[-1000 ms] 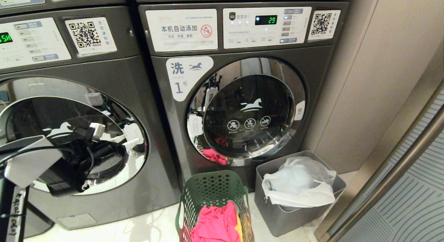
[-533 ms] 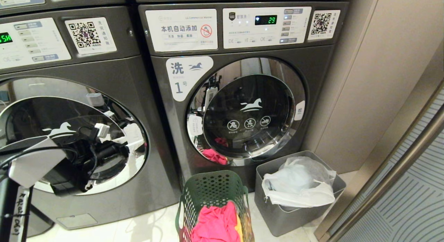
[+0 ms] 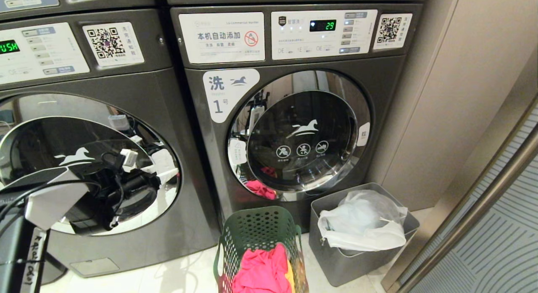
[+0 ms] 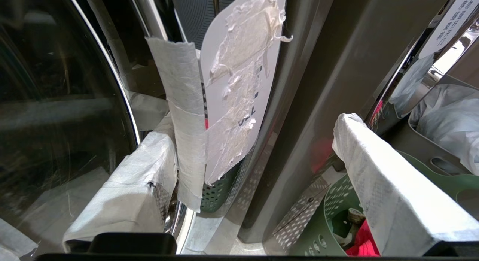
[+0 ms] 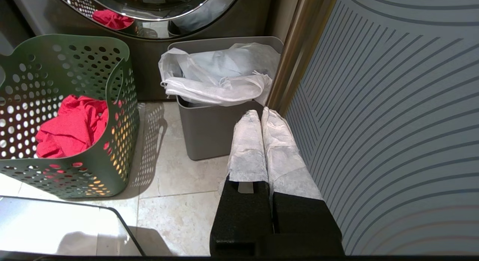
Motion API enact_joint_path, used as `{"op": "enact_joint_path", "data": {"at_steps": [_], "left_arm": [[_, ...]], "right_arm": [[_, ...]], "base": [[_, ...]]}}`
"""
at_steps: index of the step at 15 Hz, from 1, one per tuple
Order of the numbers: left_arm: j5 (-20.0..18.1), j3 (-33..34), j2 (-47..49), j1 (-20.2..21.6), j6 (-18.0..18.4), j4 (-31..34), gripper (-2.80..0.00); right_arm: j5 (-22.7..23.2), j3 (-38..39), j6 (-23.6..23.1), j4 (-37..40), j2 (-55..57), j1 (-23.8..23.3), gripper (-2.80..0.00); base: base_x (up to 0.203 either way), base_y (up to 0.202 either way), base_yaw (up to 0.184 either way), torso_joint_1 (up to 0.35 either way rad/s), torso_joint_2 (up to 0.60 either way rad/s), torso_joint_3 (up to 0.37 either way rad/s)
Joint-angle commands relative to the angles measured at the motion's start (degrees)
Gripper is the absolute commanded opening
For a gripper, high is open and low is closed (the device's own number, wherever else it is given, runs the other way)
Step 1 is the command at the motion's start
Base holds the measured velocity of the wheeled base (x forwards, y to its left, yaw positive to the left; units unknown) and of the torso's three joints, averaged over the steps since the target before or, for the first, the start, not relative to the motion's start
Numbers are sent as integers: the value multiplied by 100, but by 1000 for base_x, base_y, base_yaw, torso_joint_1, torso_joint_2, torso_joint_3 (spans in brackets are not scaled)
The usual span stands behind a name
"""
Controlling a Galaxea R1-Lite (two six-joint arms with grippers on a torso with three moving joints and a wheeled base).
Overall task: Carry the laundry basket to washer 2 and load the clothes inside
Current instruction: Open the lid of the washing machine
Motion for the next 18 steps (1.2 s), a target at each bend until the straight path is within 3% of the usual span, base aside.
{"op": "enact_joint_path", "data": {"at_steps": [1, 3, 8, 18], "left_arm": [[-12, -204, 148, -18, -33, -51, 0], [-150, -559, 321, -20, -205, -51, 0], [-184, -511, 233, -29, -276, -95, 0], [-166, 135, 21, -15, -158, -261, 0]], "right_arm": [[0, 0, -6, 10, 0, 5, -280], [0, 0, -6, 10, 0, 5, -280], [8, 0, -6, 10, 0, 5, -280], [9, 0, -6, 10, 0, 5, -280]], "base": [[0, 0, 0, 0, 0, 0], [0, 0, 0, 0, 0, 0], [0, 0, 0, 0, 0, 0], [0, 0, 0, 0, 0, 0]]}}
